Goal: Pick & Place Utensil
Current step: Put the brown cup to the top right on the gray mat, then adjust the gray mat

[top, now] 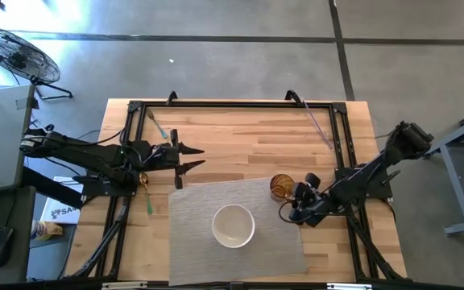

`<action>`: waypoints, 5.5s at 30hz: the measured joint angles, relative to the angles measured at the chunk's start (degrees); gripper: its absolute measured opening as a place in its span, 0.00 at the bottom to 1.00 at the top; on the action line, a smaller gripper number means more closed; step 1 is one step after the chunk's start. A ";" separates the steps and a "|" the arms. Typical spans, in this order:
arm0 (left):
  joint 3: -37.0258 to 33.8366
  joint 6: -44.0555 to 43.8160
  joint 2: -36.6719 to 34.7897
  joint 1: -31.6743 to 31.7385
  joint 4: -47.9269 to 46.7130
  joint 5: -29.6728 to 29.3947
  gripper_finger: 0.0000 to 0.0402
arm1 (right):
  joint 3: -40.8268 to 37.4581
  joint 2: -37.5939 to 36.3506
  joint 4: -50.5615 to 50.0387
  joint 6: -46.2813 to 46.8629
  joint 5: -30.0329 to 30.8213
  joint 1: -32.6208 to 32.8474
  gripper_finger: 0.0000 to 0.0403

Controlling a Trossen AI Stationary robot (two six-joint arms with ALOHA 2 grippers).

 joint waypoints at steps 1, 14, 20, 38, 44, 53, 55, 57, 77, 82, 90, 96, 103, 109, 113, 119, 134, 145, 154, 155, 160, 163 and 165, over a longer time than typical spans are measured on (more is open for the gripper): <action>0.00 -0.04 0.00 0.00 -0.01 0.00 0.33 | 0.00 0.09 0.53 -0.02 0.63 -0.25 0.36; 0.00 -0.01 0.00 0.00 -0.02 0.02 0.33 | 0.00 0.84 1.47 0.00 -5.50 1.46 0.36; 0.00 -0.11 0.00 0.00 -0.02 0.04 0.33 | 0.00 7.74 7.30 0.20 -6.16 1.72 0.36; 0.00 -1.19 0.00 0.00 -0.15 -0.44 0.33 | -0.08 1.92 0.05 4.80 -17.93 2.68 0.36; 0.00 -1.19 0.00 0.00 -0.54 -0.48 0.33 | -0.11 1.77 -0.12 4.64 -18.60 2.62 0.36; 0.00 -1.32 0.00 0.00 -0.50 -0.52 0.33 | -0.11 -0.53 -0.41 6.10 -23.19 2.68 0.36; 0.00 -1.43 0.00 0.00 -0.44 -0.52 0.33 | -0.11 -1.70 -1.60 6.10 -22.71 2.67 0.36; 0.00 -1.60 0.00 0.00 -0.44 -0.54 0.33 | -0.11 -2.69 -3.69 6.28 -21.82 2.66 0.36; 0.00 -2.72 0.00 0.00 0.03 -0.66 0.33 | 0.01 -21.45 -28.82 12.91 -26.60 1.11 0.36; 0.00 -2.75 0.00 0.02 0.57 -0.66 0.33 | 0.03 -26.65 -34.45 13.90 -23.37 -2.76 0.36; 0.00 -3.68 0.89 0.04 1.02 -0.66 0.33 | 0.04 -29.73 -37.39 7.83 -19.48 -14.11 0.36; 0.02 -6.09 5.85 0.04 -1.00 -0.68 0.33 | 0.79 -30.16 -41.13 6.03 -13.24 -25.49 0.36; 2.29 -13.57 8.62 0.00 -13.85 -1.03 0.33 | 7.19 -30.03 -40.29 -5.08 -5.31 -39.48 0.36; 2.19 -23.19 11.89 0.00 -25.48 -0.50 0.33 | 10.67 -29.38 -28.75 -22.00 -7.56 -55.42 0.36; 2.18 -29.56 15.21 0.00 -29.82 -0.14 0.33 | 10.48 -26.20 -21.52 -28.97 -16.17 -67.79 0.36; 2.14 -35.84 20.42 0.00 -32.79 1.24 0.33 | 10.40 -17.50 -13.67 -38.25 -21.61 -82.21 0.36; 2.43 -44.16 33.75 -0.02 -32.62 8.17 0.33 | 10.40 1.49 1.82 -49.18 -28.87 -93.56 0.36; 2.34 -47.92 33.88 -4.23 -34.12 8.64 0.33 | 14.62 5.68 3.27 -52.07 -27.35 -93.67 0.42; 2.29 -48.03 33.94 -5.62 -35.41 8.79 0.33 | 19.23 14.35 0.38 -53.14 -26.06 -94.34 0.47; 2.27 -47.70 33.95 -5.62 -35.41 8.54 0.33 | 19.76 15.54 -0.03 -52.39 -26.51 -94.90 0.47; 2.24 -47.46 33.26 -5.66 -36.73 8.14 0.33 | 22.59 19.60 -2.01 -49.20 -28.39 -98.34 0.45; 2.19 -47.47 32.44 -5.66 -38.38 7.42 0.33 | 23.10 20.44 -2.05 -49.41 -29.57 -99.29 0.43; 2.14 -47.49 32.41 -5.68 -38.75 7.05 0.33 | 23.10 20.61 -2.26 -49.71 -31.42 -99.35 0.42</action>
